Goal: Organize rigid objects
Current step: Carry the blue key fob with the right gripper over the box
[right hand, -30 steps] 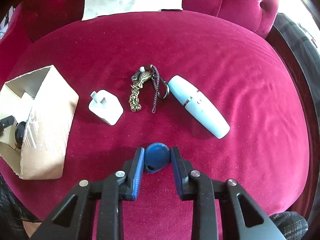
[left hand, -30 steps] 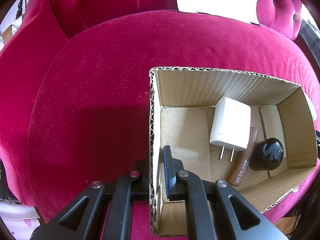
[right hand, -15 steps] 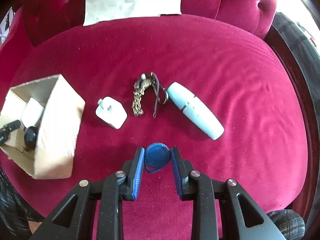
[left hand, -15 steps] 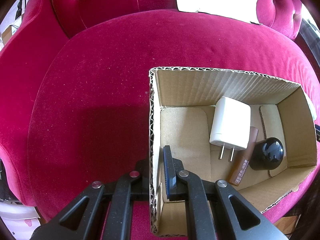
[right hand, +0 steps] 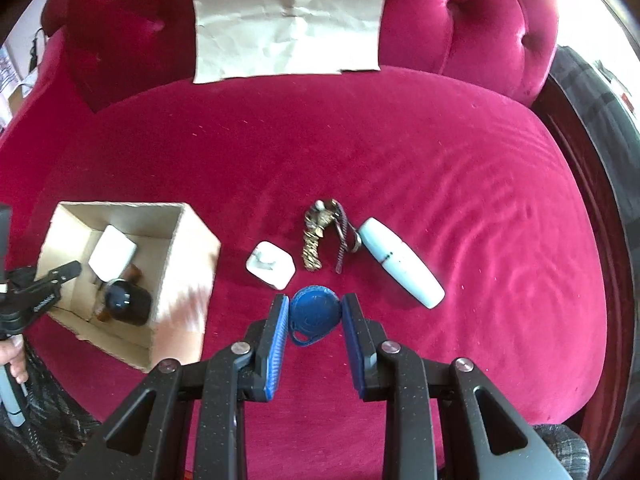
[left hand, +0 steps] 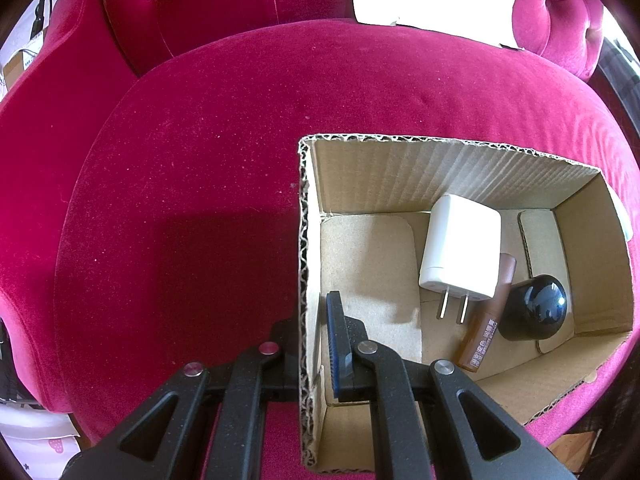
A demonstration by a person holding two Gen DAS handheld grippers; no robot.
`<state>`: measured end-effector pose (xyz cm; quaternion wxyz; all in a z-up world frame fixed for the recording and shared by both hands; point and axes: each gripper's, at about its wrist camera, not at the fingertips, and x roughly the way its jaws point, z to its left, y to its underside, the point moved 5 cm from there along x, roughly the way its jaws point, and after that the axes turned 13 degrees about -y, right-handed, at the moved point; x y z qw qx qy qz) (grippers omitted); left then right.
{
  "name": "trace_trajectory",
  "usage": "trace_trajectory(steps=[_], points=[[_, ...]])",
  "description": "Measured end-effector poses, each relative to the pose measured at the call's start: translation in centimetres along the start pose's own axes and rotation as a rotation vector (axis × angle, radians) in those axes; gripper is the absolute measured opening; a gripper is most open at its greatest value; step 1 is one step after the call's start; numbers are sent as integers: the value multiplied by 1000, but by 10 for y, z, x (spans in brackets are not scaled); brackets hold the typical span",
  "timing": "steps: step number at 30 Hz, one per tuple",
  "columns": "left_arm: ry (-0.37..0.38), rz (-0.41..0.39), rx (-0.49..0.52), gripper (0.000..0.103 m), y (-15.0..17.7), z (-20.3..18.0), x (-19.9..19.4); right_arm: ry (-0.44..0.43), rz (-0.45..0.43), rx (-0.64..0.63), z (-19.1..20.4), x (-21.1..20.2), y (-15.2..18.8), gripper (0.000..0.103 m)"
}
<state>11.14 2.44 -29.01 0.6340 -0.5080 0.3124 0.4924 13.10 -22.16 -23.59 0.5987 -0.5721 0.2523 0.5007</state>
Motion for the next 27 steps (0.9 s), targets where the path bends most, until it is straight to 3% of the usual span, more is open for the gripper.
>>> trace_trajectory(steps=[15,27], points=[[0,0,-2,8,0,0,0,-62,-16,-130,64,-9,-25,28],[1,0,-2,8,0,0,0,-121,9,-235,115,10,-33,28]])
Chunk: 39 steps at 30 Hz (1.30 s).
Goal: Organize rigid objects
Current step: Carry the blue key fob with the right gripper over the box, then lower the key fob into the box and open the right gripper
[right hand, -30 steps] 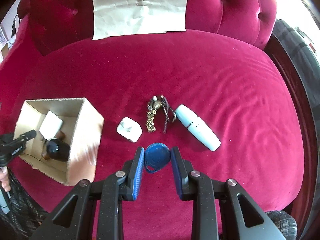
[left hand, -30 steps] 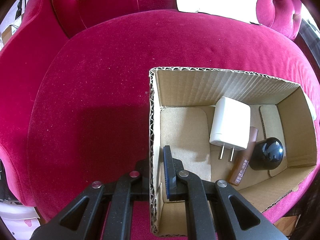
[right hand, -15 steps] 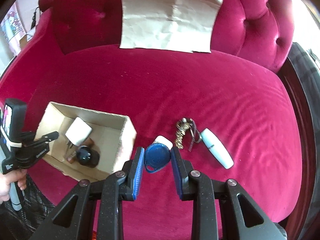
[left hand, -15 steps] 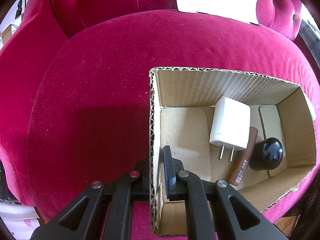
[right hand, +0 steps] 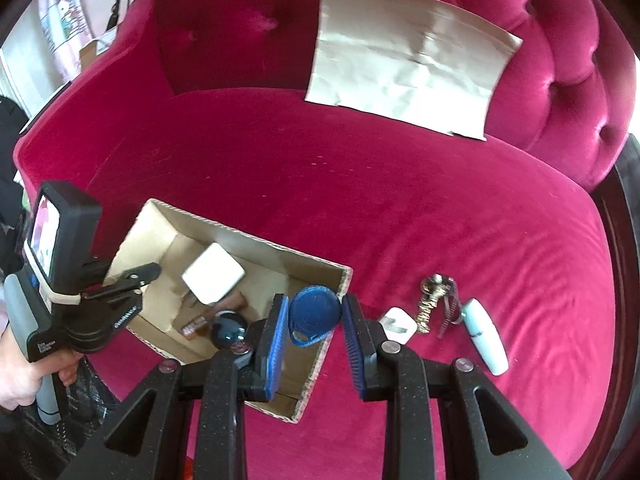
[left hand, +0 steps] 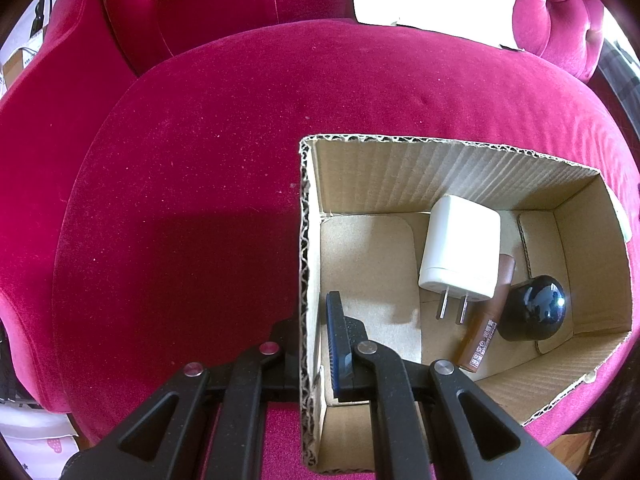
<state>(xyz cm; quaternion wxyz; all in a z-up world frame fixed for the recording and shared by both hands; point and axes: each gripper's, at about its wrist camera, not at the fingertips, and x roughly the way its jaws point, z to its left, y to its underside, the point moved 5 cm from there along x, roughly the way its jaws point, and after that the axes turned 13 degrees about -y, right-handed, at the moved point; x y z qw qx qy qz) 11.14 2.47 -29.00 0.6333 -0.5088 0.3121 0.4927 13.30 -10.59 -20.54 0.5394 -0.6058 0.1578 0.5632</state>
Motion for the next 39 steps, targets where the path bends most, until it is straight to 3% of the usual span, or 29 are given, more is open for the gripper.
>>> trace_trajectory(steps=[13,27,39], points=[[1,0,-1,8,0,0,0,-46,39,-53,33,36,-12,28],[2,0,-3,8,1,0,0,-97,91,-20,41,77,-15,28],[0,2,-3,8,0,0,0,-121,75,22,38,79,-15,29]])
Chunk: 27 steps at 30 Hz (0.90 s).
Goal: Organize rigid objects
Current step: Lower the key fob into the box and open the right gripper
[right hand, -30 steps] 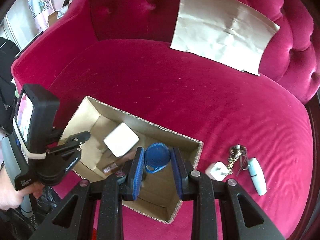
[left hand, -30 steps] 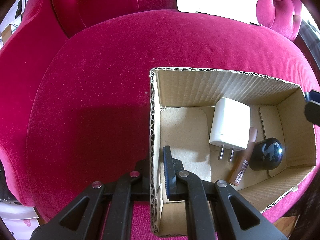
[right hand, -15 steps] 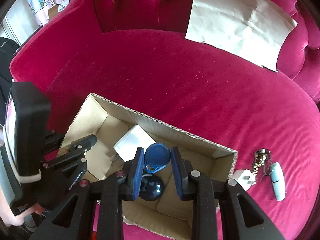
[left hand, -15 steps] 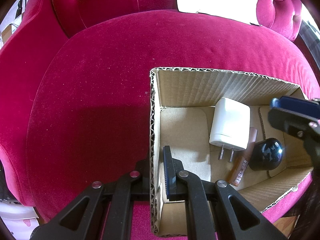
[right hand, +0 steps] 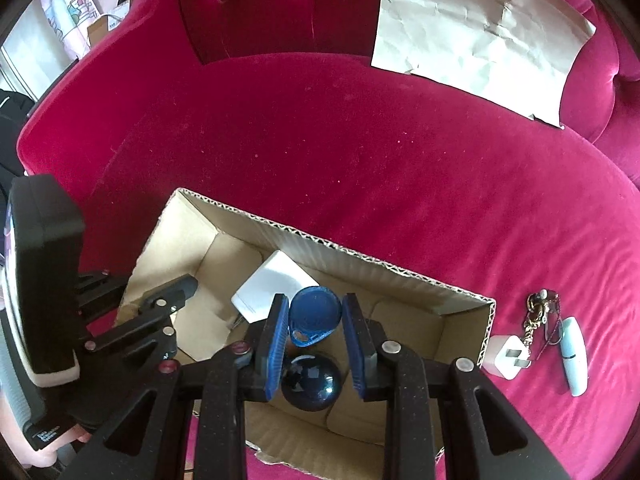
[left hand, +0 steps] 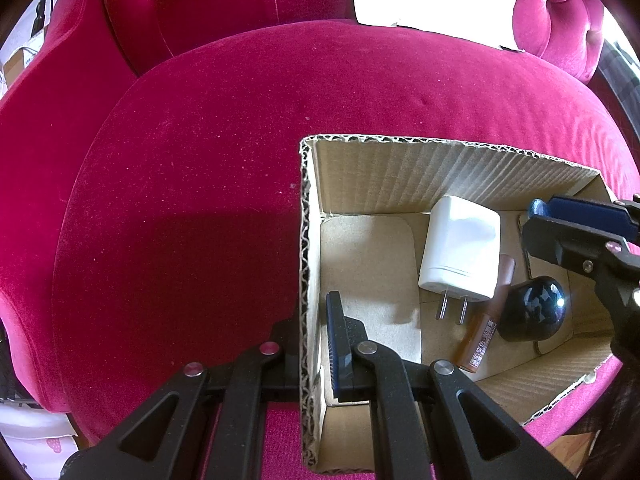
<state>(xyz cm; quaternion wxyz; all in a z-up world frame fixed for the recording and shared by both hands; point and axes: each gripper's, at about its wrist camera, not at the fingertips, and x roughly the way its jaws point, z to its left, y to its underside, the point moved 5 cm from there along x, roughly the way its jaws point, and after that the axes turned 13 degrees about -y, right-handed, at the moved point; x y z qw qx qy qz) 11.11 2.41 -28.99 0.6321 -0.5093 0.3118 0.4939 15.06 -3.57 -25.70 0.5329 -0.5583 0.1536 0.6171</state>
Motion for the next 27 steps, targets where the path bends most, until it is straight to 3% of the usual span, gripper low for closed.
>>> trace_trajectory(steps=[1,3,8,15,17,27], points=[[-1,1,1,8,0,0,0,0,-1,-2,0,-1,0,29],[-1,2,1,8,-1,0,-1,-13,-2,3,1,-3,1,42],[-2,1,0,8,-1,0,-1,-8,-20,8,1,-12,2,59],[-3,0,2,8,-1,0,-1,23,-60,-2,0,-23,1,96],[-3,0,1,8,-1,0,-1,23,-70,2,-1,-26,0,101],[-4,0,6,8,-2,-1,-1,42,-79,10,-9,-35,-2,102]])
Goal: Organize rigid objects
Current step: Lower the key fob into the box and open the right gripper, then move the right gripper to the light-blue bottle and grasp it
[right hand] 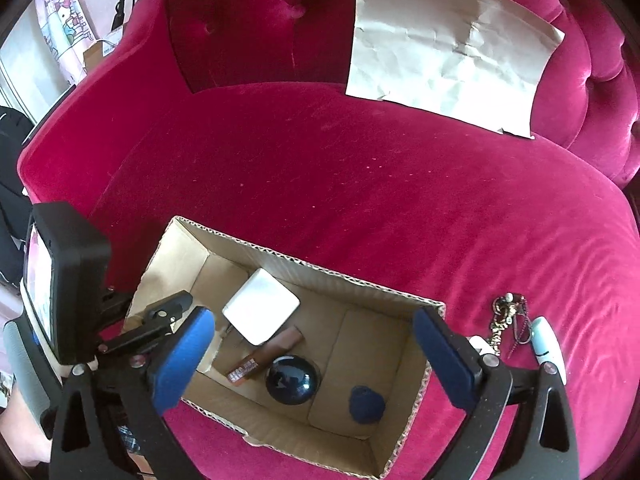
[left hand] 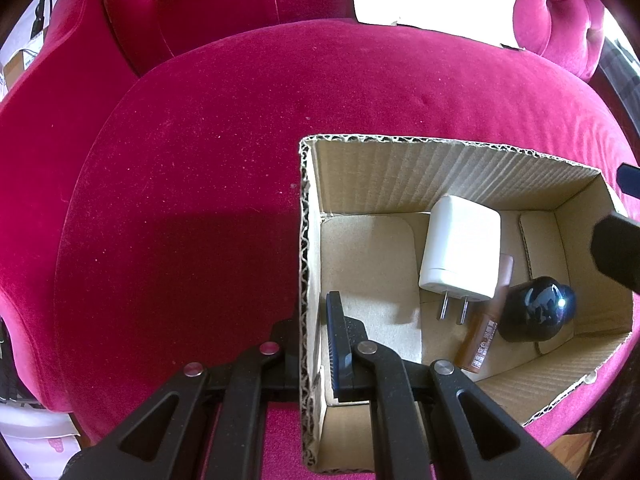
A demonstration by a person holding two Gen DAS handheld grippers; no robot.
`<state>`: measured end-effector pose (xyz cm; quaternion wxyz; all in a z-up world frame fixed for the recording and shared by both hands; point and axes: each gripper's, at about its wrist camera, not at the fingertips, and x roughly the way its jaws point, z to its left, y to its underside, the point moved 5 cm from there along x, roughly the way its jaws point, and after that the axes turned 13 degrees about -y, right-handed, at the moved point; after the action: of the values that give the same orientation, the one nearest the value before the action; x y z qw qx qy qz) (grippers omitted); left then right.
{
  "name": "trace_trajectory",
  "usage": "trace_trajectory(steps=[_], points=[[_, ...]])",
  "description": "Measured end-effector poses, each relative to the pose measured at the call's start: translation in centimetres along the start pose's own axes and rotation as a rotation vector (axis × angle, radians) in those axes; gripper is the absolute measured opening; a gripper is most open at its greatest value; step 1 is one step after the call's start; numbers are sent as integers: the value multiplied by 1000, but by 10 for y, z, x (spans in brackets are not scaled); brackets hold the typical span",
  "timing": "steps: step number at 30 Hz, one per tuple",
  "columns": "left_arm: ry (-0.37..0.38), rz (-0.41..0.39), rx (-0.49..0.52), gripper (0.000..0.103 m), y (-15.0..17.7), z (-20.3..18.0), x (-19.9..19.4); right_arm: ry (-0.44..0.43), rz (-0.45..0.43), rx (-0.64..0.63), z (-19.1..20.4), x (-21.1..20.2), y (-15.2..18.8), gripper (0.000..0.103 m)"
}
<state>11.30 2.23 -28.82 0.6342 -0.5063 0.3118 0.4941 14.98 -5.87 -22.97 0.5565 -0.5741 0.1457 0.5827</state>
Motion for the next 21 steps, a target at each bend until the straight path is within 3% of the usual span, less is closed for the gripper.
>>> trace_trajectory(steps=[21], points=[[-3,5,5,8,-1,-1,1,118,-65,73,-74,-60,6,102]])
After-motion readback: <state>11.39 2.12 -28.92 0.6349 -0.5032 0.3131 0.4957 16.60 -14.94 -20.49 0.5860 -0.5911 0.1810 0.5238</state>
